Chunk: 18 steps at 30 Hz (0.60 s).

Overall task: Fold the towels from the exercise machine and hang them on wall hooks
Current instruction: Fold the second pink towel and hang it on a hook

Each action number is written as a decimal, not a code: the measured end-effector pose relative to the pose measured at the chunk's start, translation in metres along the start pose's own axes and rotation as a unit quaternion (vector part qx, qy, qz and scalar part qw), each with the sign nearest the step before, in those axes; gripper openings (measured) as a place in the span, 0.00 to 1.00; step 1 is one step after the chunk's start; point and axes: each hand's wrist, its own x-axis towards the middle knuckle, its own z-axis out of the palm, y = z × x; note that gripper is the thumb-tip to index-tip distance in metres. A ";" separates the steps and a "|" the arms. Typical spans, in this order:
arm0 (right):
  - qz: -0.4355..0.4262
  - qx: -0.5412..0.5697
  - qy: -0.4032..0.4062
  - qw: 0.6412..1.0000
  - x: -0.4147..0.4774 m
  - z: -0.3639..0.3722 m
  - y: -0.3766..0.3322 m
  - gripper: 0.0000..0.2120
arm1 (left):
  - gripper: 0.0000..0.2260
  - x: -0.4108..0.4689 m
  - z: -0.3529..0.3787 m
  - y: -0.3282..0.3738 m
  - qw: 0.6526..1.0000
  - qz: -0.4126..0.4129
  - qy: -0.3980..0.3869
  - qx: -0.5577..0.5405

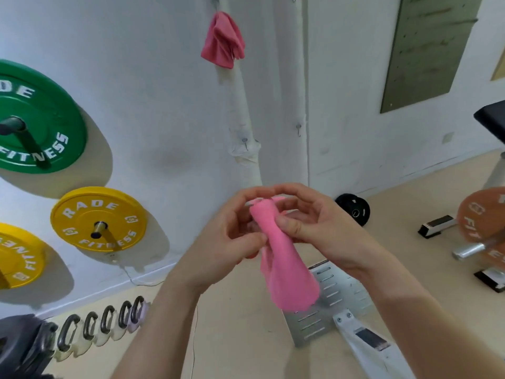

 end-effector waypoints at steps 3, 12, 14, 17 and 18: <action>-0.010 0.029 -0.001 1.000 0.039 -0.021 0.010 0.19 | 0.19 0.037 -0.009 -0.011 0.999 -0.001 0.029 0.035; 0.024 0.007 -0.039 0.999 0.171 -0.043 0.050 0.14 | 0.13 0.147 -0.086 -0.057 0.987 -0.015 0.130 0.092; -0.005 -0.094 -0.005 0.996 0.215 -0.040 0.055 0.10 | 0.11 0.173 -0.118 -0.076 0.978 0.005 0.167 0.124; -0.026 -0.211 0.004 0.977 0.286 -0.028 0.051 0.08 | 0.11 0.215 -0.178 -0.093 0.973 0.005 0.168 0.161; -0.030 -0.226 -0.003 0.974 0.310 -0.023 0.047 0.09 | 0.11 0.229 -0.199 -0.096 0.973 -0.001 0.153 0.170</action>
